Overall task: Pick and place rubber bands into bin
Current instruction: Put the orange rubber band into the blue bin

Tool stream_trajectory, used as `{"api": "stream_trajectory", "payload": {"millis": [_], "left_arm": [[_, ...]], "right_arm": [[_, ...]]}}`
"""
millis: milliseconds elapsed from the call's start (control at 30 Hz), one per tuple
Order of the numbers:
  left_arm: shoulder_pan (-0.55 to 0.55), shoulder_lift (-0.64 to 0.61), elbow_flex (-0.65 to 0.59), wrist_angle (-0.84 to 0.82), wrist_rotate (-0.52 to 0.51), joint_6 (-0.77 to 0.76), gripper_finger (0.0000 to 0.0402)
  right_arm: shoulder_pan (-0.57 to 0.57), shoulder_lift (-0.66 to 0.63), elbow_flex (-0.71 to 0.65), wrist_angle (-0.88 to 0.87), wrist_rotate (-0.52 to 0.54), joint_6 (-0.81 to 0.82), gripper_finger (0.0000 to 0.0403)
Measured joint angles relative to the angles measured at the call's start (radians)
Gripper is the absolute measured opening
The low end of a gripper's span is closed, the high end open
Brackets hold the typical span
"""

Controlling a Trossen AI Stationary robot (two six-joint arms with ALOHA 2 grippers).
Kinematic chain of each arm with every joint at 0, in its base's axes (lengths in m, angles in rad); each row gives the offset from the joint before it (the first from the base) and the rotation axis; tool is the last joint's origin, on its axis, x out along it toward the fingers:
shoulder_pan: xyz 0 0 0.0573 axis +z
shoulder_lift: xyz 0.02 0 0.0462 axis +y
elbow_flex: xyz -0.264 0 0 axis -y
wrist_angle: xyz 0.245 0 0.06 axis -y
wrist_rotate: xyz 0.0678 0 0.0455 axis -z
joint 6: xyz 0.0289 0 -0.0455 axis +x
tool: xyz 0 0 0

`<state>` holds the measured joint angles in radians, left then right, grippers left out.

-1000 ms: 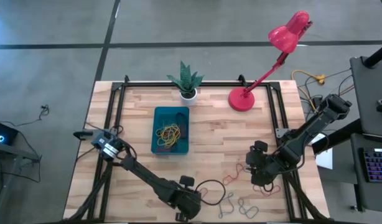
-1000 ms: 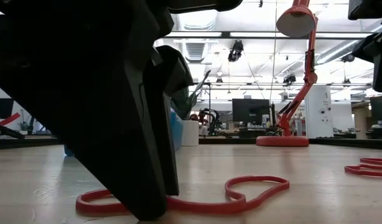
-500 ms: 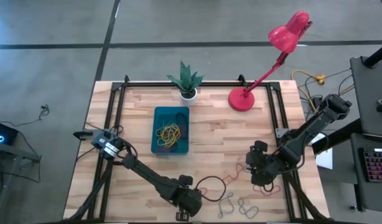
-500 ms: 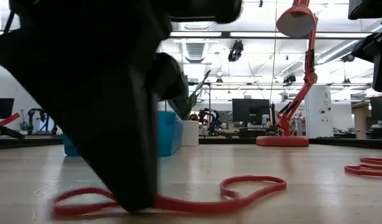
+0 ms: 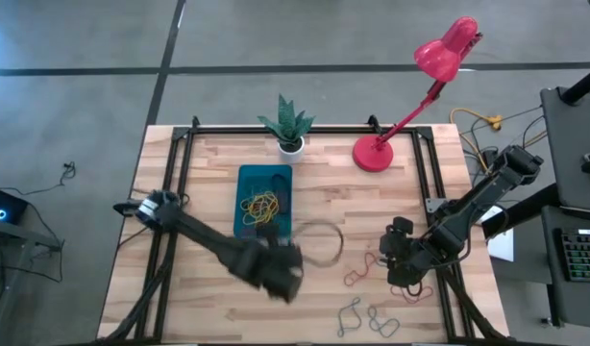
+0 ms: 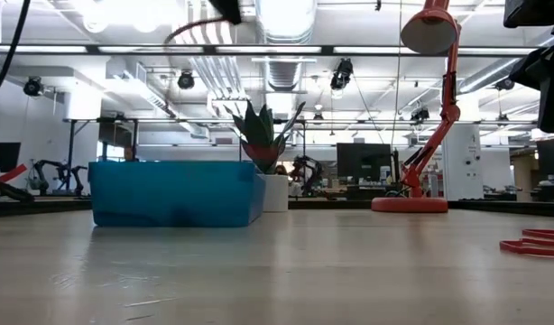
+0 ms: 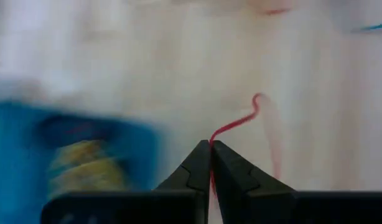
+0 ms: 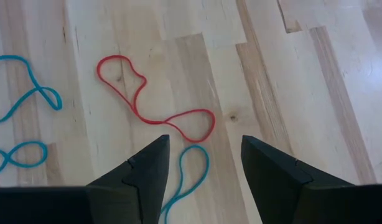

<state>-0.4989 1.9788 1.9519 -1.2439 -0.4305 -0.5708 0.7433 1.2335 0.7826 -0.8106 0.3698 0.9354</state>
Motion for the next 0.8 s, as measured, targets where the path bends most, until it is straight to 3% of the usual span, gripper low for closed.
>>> {"api": "stream_trajectory", "payload": {"millis": [167,267,467,600,800], "left_arm": [[0.102,-0.087,0.0,-0.258,-0.203,-0.034,0.0],[0.178,-0.128,-0.02,-0.293,-0.287,-0.018,0.0],[0.33,-0.131,-0.128,-0.29,-0.203,0.002,0.0024],[0.369,-0.131,-0.195,-0.225,-0.14,0.001,0.0074],[0.367,-0.131,-0.198,-0.179,-0.068,0.009,0.0155]], "right_arm": [[0.0,0.0,0.0,0.002,0.0,0.019,0.0185],[0.0,0.0,0.0,0.002,0.0,0.033,0.0185],[0.0,0.0,0.0,0.004,-0.003,0.057,0.0185],[0.001,0.0,0.0,0.005,-0.017,0.054,0.0185],[0.001,0.0,0.0,0.007,-0.031,-0.026,0.0185]]}}
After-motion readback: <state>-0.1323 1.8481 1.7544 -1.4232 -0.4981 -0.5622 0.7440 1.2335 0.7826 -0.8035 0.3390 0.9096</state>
